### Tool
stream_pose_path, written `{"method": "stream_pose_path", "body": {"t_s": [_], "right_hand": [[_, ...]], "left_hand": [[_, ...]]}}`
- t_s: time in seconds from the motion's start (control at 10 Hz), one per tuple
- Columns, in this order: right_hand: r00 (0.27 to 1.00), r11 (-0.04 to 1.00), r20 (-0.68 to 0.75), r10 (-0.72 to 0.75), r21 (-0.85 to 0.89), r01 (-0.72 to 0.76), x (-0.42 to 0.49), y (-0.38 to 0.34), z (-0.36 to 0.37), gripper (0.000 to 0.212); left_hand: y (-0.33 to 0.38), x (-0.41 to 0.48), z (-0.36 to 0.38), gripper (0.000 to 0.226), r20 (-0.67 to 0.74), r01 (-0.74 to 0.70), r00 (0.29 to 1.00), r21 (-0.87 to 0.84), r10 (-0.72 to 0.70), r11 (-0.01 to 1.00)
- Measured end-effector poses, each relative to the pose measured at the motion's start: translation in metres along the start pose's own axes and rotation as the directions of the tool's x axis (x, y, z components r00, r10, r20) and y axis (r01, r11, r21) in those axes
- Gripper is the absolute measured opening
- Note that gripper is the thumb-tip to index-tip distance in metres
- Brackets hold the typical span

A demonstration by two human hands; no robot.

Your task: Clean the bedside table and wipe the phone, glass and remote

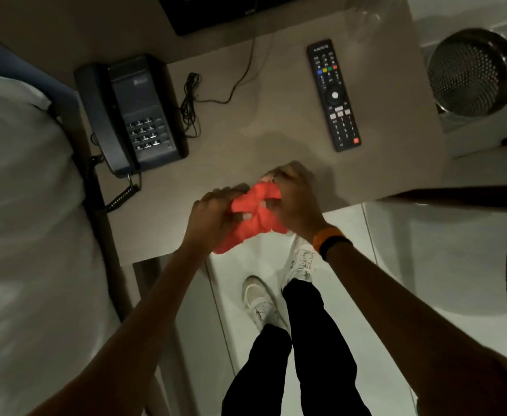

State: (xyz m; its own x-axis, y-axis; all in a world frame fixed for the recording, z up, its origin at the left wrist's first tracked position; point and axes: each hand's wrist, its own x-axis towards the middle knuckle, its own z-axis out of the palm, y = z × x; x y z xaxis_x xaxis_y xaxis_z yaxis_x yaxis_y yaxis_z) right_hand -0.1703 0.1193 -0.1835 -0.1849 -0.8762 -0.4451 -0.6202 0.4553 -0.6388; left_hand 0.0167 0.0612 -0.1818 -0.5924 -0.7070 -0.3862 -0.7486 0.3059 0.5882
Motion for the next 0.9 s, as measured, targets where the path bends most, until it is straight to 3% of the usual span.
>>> {"method": "stream_pose_path", "body": {"t_s": [0.1,0.2,0.4,0.5,0.6,0.7,0.8,0.9], "right_hand": [[0.998,0.966,-0.008,0.057,0.254,-0.053,-0.017,0.011,-0.024,0.038],[0.993,0.951,-0.088,0.079,0.306,-0.048,-0.043,0.023,-0.050,0.040],[0.873,0.849,-0.401,0.279,0.527,-0.029,-0.122,0.078,-0.142,0.040],[0.699,0.813,-0.557,0.449,0.579,-0.061,-0.183,0.120,-0.203,0.033],[0.555,0.774,-0.606,0.569,0.623,-0.113,-0.221,0.147,-0.229,0.031],[0.375,0.705,-0.610,0.698,0.678,-0.208,-0.272,0.191,-0.242,0.029],[0.300,0.689,-0.620,0.725,0.641,-0.339,-0.292,0.211,-0.232,0.034],[0.225,0.650,-0.736,0.638,0.360,-0.669,-0.309,0.220,-0.210,0.046]], "left_hand": [[0.019,-0.003,-0.007,0.049,0.029,-0.046,0.998,-0.221,0.054,0.974],[0.052,0.004,-0.011,0.039,0.083,-0.059,0.993,-0.282,0.086,0.957],[0.182,0.056,0.013,0.023,0.120,-0.218,0.944,-0.473,0.308,0.854],[0.290,0.079,0.052,0.023,0.142,-0.428,0.839,-0.422,0.525,0.799],[0.353,0.086,0.084,0.033,0.202,-0.522,0.763,-0.366,0.614,0.770],[0.429,0.093,0.133,0.040,0.343,-0.705,0.568,-0.265,0.748,0.658],[0.447,0.093,0.159,0.033,0.384,-0.846,0.497,0.015,0.779,0.532],[0.446,0.077,0.186,0.031,0.252,-0.887,0.426,0.308,0.869,0.345]]}}
